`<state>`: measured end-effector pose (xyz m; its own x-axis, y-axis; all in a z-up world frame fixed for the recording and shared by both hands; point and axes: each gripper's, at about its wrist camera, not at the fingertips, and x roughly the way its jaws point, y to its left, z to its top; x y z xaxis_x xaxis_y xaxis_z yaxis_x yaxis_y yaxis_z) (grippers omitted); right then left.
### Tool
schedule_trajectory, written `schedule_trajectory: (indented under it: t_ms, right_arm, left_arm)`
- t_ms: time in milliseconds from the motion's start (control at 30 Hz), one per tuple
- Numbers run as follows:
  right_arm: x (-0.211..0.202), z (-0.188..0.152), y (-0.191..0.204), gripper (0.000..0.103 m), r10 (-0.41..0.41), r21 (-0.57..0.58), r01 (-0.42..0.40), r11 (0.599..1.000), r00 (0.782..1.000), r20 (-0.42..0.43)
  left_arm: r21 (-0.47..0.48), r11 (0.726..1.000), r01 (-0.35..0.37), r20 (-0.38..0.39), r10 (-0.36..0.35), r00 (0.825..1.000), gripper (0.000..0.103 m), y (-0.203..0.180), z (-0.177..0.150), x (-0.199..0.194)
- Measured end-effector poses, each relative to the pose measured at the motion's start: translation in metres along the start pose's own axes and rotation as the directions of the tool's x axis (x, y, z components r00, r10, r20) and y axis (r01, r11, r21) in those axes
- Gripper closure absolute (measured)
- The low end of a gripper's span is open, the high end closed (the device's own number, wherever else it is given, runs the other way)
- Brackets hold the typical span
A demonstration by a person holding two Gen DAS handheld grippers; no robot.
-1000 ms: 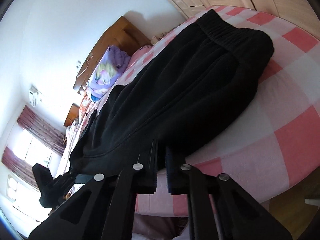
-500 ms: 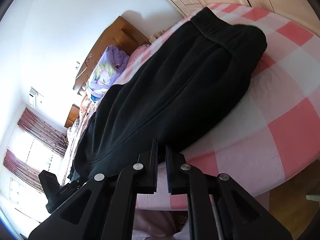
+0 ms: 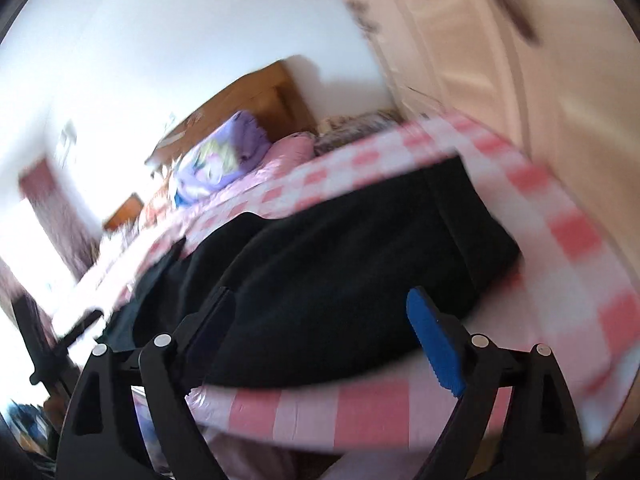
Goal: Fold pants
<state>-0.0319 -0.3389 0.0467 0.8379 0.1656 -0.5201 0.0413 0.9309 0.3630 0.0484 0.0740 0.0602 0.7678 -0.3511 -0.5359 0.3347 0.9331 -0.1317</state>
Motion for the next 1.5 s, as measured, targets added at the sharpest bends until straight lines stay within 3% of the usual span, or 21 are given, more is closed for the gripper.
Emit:
schedule_trajectory:
  t_ms: [100, 167, 200, 267, 333, 400, 433, 467, 500, 533, 600, 633, 800, 1000, 1100, 1200, 1267, 1300, 1400, 1500]
  right_arm:
    - [0.044, 0.027, 0.0, 0.015, -0.035, -0.016, 0.034, 0.999, 0.995, -0.09]
    - [0.074, 0.043, -0.002, 0.015, -0.082, -0.045, 0.077, 0.996, 0.988, -0.132]
    - [0.084, 0.049, -0.003, 0.015, -0.105, -0.059, 0.098, 0.993, 0.984, -0.146]
    - [0.108, 0.055, -0.003, 0.015, -0.133, -0.115, 0.112, 0.987, 0.971, -0.196]
    - [0.128, 0.054, -0.01, 0.015, -0.175, -0.169, 0.136, 0.976, 0.954, -0.242]
    - [0.151, 0.049, -0.025, 0.015, -0.256, -0.209, 0.195, 0.958, 0.913, -0.318]
    - [0.154, 0.045, -0.034, 0.014, -0.266, -0.225, 0.197, 0.954, 0.903, -0.337]
    - [0.149, 0.043, -0.038, 0.014, -0.25, -0.237, 0.178, 0.955, 0.914, -0.319]
    - [0.146, 0.041, -0.043, 0.014, -0.271, -0.237, 0.199, 0.951, 0.907, -0.322]
    - [0.14, 0.038, -0.05, 0.014, -0.265, -0.229, 0.197, 0.953, 0.91, -0.319]
    - [0.129, 0.033, -0.062, 0.014, -0.201, -0.2, 0.144, 0.969, 0.932, -0.302]
    - [0.126, 0.031, -0.062, 0.014, -0.191, -0.203, 0.134, 0.97, 0.936, -0.296]
    - [0.129, 0.031, -0.053, 0.014, -0.243, -0.254, 0.169, 0.952, 0.924, -0.296]
    - [0.114, 0.051, -0.042, 0.014, -0.234, -0.163, 0.199, 0.966, 0.943, -0.238]
    - [0.121, 0.06, -0.02, 0.014, -0.163, -0.162, 0.129, 0.978, 0.964, -0.211]
    - [0.158, 0.056, 0.003, 0.014, -0.104, -0.188, 0.051, 0.981, 0.953, -0.286]
    - [0.188, 0.043, 0.01, 0.014, -0.124, -0.208, 0.048, 0.977, 0.919, -0.374]
    - [0.193, 0.038, 0.01, 0.009, -0.144, -0.229, 0.058, 0.972, 0.914, -0.379]
    - [0.189, 0.034, 0.009, 0.007, -0.142, -0.268, 0.045, 0.962, 0.924, -0.355]
    - [0.182, 0.042, 0.001, 0.007, -0.119, -0.195, 0.05, 0.979, 0.925, -0.36]
  left_arm:
    - [0.063, 0.995, 0.074, -0.077, -0.069, 0.995, 0.005, -0.033, 0.04, 0.053]
    - [0.042, 0.99, 0.132, -0.177, -0.123, 0.977, 0.005, -0.063, 0.066, 0.105]
    - [0.022, 0.987, 0.157, -0.246, -0.147, 0.958, 0.005, -0.074, 0.074, 0.132]
    - [-0.012, 0.969, 0.246, -0.36, -0.233, 0.903, 0.005, -0.101, 0.087, 0.193]
    - [-0.014, 0.962, 0.274, -0.425, -0.254, 0.869, 0.007, -0.115, 0.086, 0.237]
    - [-0.001, 0.964, 0.267, -0.465, -0.236, 0.853, 0.008, -0.121, 0.081, 0.272]
    - [0.007, 0.973, 0.232, -0.48, -0.2, 0.854, 0.008, -0.119, 0.078, 0.293]
    - [0.023, 0.971, 0.238, -0.45, -0.203, 0.87, 0.005, -0.116, 0.078, 0.293]
    - [0.061, 0.969, 0.239, -0.42, -0.192, 0.887, 0.004, -0.117, 0.08, 0.296]
    - [0.103, 0.974, 0.2, -0.417, -0.14, 0.898, 0.005, -0.118, 0.081, 0.301]
    - [0.143, 0.982, 0.121, -0.409, -0.053, 0.911, 0.006, -0.115, 0.078, 0.313]
    - [0.152, 0.981, 0.118, -0.381, -0.052, 0.923, 0.005, -0.115, 0.076, 0.312]
    - [0.128, 0.983, 0.13, -0.369, -0.075, 0.927, 0.005, -0.111, 0.078, 0.313]
    - [0.144, 0.984, 0.109, -0.348, -0.053, 0.936, 0.005, -0.12, 0.077, 0.308]
    - [0.142, 0.985, 0.099, -0.34, -0.046, 0.939, 0.005, -0.12, 0.077, 0.307]
    - [0.175, 0.981, 0.079, -0.341, -0.015, 0.94, 0.004, -0.125, 0.075, 0.307]
    - [0.179, 0.981, 0.077, -0.342, -0.011, 0.94, 0.004, -0.125, 0.075, 0.308]
    - [0.178, 0.981, 0.078, -0.342, -0.012, 0.94, 0.004, -0.125, 0.075, 0.308]
    - [0.172, 0.982, 0.084, -0.342, -0.021, 0.939, 0.003, -0.124, 0.075, 0.308]
    - [0.172, 0.982, 0.082, -0.332, -0.021, 0.943, 0.003, -0.124, 0.075, 0.308]
